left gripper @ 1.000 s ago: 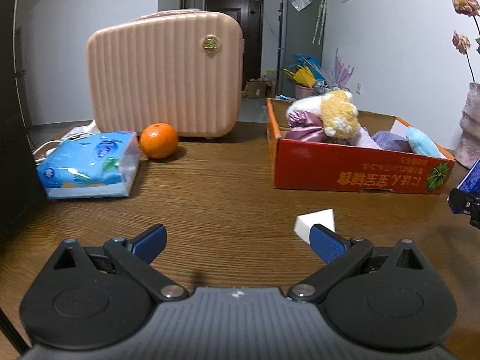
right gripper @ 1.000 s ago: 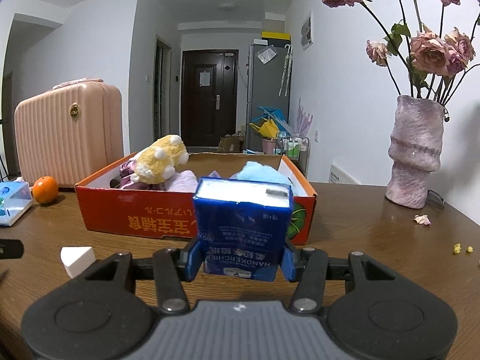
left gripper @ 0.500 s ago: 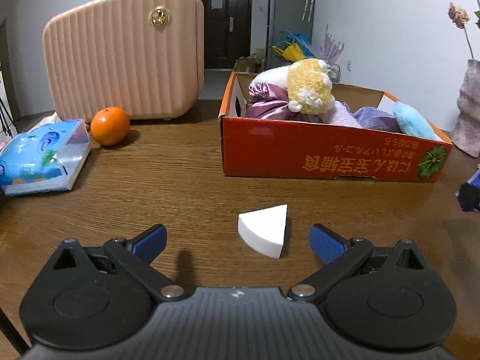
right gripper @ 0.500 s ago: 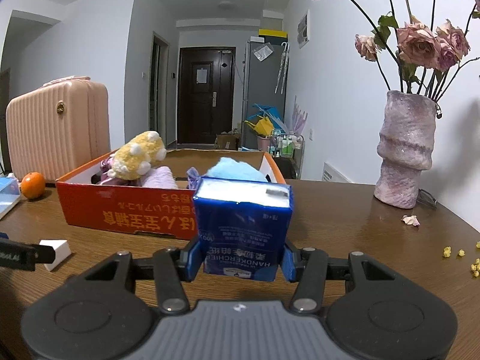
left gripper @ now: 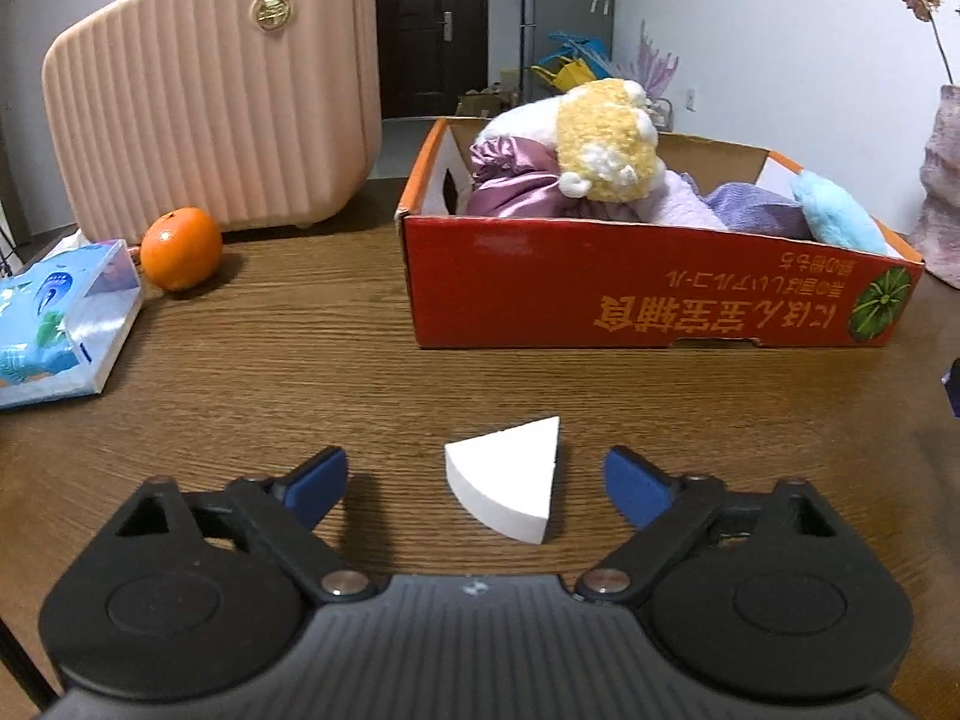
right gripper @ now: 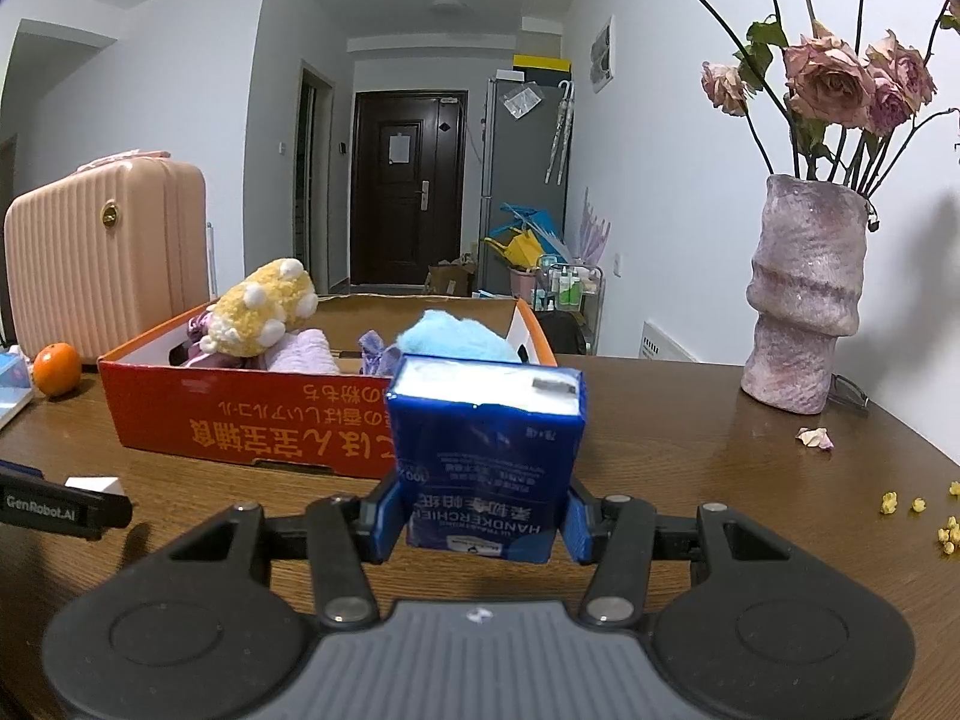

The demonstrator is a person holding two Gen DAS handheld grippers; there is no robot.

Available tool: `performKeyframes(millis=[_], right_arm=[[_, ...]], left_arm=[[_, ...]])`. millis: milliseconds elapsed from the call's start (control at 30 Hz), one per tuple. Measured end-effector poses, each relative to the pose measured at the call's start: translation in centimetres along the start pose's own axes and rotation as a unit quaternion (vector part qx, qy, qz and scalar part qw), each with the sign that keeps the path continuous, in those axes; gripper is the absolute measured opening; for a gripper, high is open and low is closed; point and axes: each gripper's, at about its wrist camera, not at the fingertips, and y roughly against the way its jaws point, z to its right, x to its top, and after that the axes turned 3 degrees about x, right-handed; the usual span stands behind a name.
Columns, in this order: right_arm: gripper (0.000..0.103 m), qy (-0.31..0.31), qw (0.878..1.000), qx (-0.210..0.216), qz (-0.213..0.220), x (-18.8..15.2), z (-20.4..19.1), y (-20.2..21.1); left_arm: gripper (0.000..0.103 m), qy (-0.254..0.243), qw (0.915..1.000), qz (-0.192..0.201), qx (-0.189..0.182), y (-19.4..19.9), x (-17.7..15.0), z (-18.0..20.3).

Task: Organize soft objects
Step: 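Lower the left tool onto the white sponge wedge while the right holds the carton, then close the left tool on the white sponge wedge and lift it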

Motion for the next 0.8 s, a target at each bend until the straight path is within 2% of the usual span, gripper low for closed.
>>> performKeyframes(millis=[33, 167, 367, 500, 800], right_arm=[[0.051, 0.0, 1.0, 0.0, 0.0, 0.0, 0.0, 0.0], [0.051, 0.001, 1.0, -0.001, 0.0, 0.0, 0.0, 0.0], [0.051, 0.003, 1.0, 0.0, 0.001, 0.0, -0.1, 0.0], [0.051, 0.003, 1.0, 0.001, 0.001, 0.0, -0.1, 0.1], [0.051, 0.005, 1.0, 0.001, 0.005, 0.0, -0.3, 0.2]], left_arm=[[0.076, -0.001, 1.0, -0.001, -0.004, 0.0, 0.0, 0.0], [0.067, -0.006, 0.9999, -0.001, -0.01, 0.0, -0.1, 0.1], [0.037, -0.014, 0.9997, 0.005, -0.019, 0.2, -0.1, 0.3], [0.036, -0.017, 0.9996, 0.018, -0.016, 0.8, -0.2, 0.4], [0.036, -0.011, 0.9959, 0.088, -0.019, 4.3, 0.3, 0.4]])
